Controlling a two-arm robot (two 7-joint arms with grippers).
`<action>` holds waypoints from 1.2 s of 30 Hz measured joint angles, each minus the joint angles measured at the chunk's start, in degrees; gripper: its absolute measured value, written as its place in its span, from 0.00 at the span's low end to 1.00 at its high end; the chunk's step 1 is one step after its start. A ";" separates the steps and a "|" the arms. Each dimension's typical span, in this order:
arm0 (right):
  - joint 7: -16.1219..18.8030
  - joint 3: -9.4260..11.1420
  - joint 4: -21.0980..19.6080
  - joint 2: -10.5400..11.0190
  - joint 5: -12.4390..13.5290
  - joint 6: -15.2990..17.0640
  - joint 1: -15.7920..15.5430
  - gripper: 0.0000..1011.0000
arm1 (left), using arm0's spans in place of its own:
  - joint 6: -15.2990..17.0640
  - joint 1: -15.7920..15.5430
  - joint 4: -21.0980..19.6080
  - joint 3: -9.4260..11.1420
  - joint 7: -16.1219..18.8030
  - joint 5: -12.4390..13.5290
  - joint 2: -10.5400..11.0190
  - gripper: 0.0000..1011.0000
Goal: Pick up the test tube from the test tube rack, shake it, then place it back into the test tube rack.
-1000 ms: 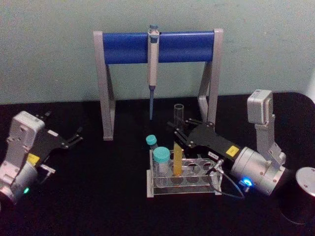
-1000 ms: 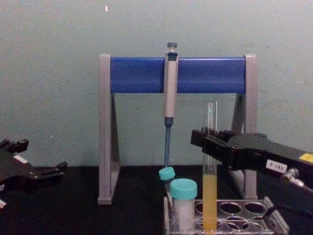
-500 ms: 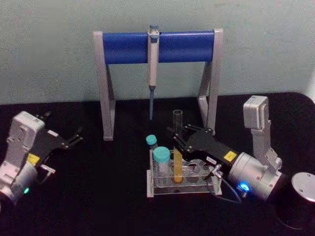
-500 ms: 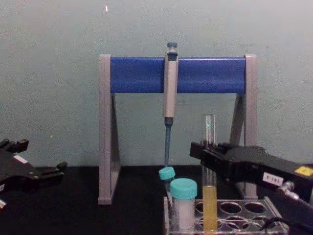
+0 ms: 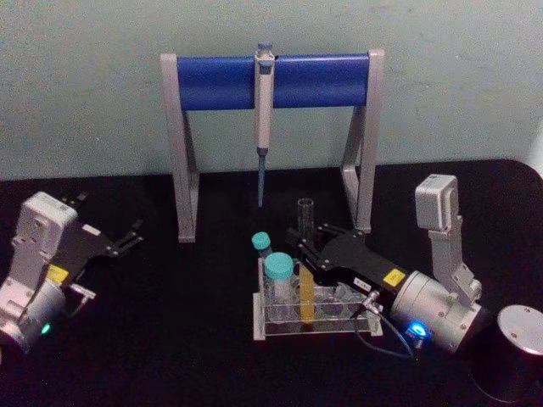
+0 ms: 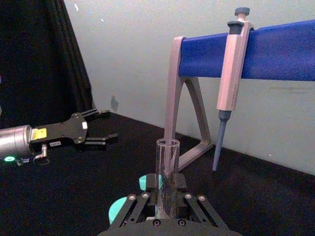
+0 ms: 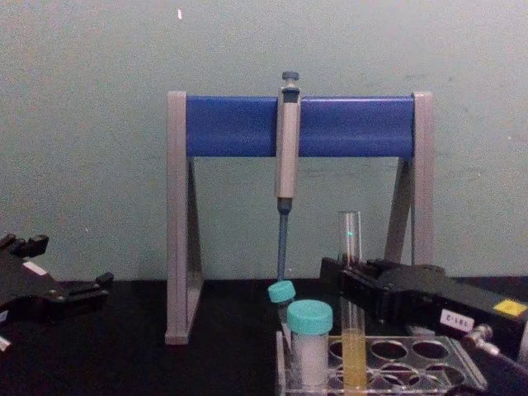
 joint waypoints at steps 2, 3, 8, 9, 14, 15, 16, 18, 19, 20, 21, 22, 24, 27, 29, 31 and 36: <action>0.02 -0.02 0.18 -0.08 0.01 0.05 -0.03 0.23 | 0.00 0.00 0.00 0.00 0.00 0.00 0.00 0.99; 0.02 -0.02 0.23 -0.10 0.02 0.06 -0.04 0.23 | 0.00 0.00 0.00 0.00 0.00 0.00 0.00 0.99; -0.01 -0.06 0.42 -0.24 -0.07 -0.01 -0.07 0.23 | 0.00 0.00 0.00 0.00 0.00 0.00 0.00 0.99; -0.02 -0.08 0.44 -0.26 -0.13 -0.05 -0.07 0.23 | 0.00 0.00 0.00 0.00 0.00 0.00 0.00 0.99; -0.02 -0.08 0.44 -0.25 -0.13 -0.05 -0.08 0.23 | 0.00 0.00 0.00 0.00 0.00 0.00 0.00 0.99; -0.02 -0.08 0.44 -0.25 -0.13 -0.05 -0.08 0.23 | 0.00 0.00 0.00 0.00 0.00 0.00 0.00 0.99; -0.02 -0.08 0.44 -0.25 -0.13 -0.06 -0.08 0.23 | 0.00 0.00 0.00 0.00 0.00 0.00 0.00 0.99; -0.01 -0.07 0.44 -0.24 -0.13 -0.06 -0.08 0.23 | 0.00 0.00 0.00 0.00 0.00 0.00 0.00 0.99; -0.01 -0.07 0.44 -0.24 -0.13 -0.05 -0.08 0.23 | 0.00 0.00 0.00 0.00 0.00 0.00 0.00 0.99; -0.01 -0.07 0.44 -0.23 -0.13 -0.05 -0.08 0.23 | 0.00 0.00 0.00 0.00 0.00 0.00 0.00 0.99; -0.01 -0.07 0.44 -0.23 -0.13 -0.05 -0.09 0.23 | 0.00 0.00 0.00 0.00 0.00 0.00 0.00 0.99; -0.01 -0.05 0.44 -0.22 -0.13 -0.05 -0.08 0.26 | 0.00 0.00 0.00 0.00 0.00 0.00 0.00 0.99; 0.00 -0.05 0.43 -0.21 -0.13 -0.04 -0.08 0.33 | 0.00 0.00 0.00 0.00 0.00 0.00 0.00 0.99; 0.01 -0.05 0.42 -0.20 -0.13 -0.03 -0.08 0.41 | 0.00 0.00 0.00 0.00 0.00 0.00 0.00 0.99; 0.01 -0.05 0.42 -0.20 -0.13 -0.03 -0.09 0.47 | 0.00 0.00 0.00 0.00 0.00 0.00 0.00 0.99; 0.01 -0.05 0.41 -0.20 -0.13 -0.02 -0.08 0.52 | 0.00 0.00 0.00 0.00 0.00 0.00 0.00 0.99; 0.01 -0.05 0.39 -0.20 -0.12 0.01 -0.08 0.69 | 0.00 0.00 0.00 0.00 0.00 0.00 0.00 0.99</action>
